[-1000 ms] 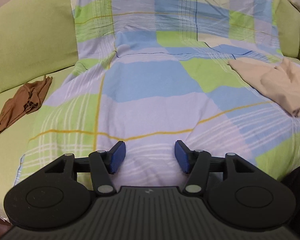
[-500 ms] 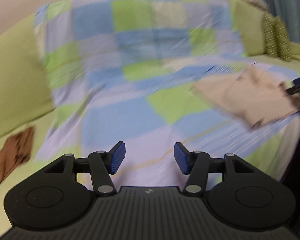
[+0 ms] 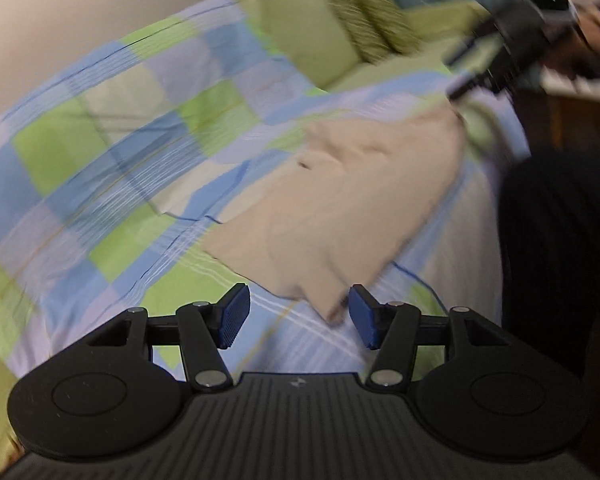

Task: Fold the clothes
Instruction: 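Grasp the beige garment edge with the left gripper, then grasp the garment edge with the right gripper while the left gripper holds its edge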

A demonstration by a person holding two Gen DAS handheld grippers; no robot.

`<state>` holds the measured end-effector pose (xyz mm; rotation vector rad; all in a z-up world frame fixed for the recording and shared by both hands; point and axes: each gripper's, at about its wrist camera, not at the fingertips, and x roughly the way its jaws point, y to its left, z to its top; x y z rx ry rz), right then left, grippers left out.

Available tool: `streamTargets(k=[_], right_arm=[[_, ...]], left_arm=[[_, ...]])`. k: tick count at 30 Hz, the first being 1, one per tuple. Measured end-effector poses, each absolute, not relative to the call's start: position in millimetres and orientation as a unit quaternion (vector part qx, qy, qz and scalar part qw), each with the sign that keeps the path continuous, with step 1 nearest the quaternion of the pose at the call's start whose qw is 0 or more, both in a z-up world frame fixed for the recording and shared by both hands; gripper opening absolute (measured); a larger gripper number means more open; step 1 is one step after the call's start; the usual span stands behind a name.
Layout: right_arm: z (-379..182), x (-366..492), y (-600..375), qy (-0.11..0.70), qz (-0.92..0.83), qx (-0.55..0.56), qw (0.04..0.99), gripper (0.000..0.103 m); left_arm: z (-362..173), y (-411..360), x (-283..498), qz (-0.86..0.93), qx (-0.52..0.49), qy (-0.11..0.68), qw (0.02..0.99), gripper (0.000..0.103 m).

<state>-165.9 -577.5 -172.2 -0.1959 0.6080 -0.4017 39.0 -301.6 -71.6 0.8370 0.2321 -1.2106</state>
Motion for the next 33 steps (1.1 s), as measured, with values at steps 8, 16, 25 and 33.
streamTargets(k=[8,16,25,33], right_arm=[[-189,-162,-544,0.355,-0.158,-0.254,0.886,0.067],[-202,-150,-536,0.352,-0.165,-0.344,0.855,0.067],[-223,-141,-533,0.348,-0.139,-0.444,0.814,0.063],[-226,-128,-534,0.352,-0.086,-0.461,0.810,0.000]], left_arm=[[-95,-318,23,-0.532,0.454,0.061,0.712,0.059],[-102,-340,26,-0.498,0.480,0.043,0.721,0.003],[-109,-346,29,-0.497,0.485,0.043,0.718,0.012],[-102,-351,43,-0.501,0.460,0.061,0.730,0.002]])
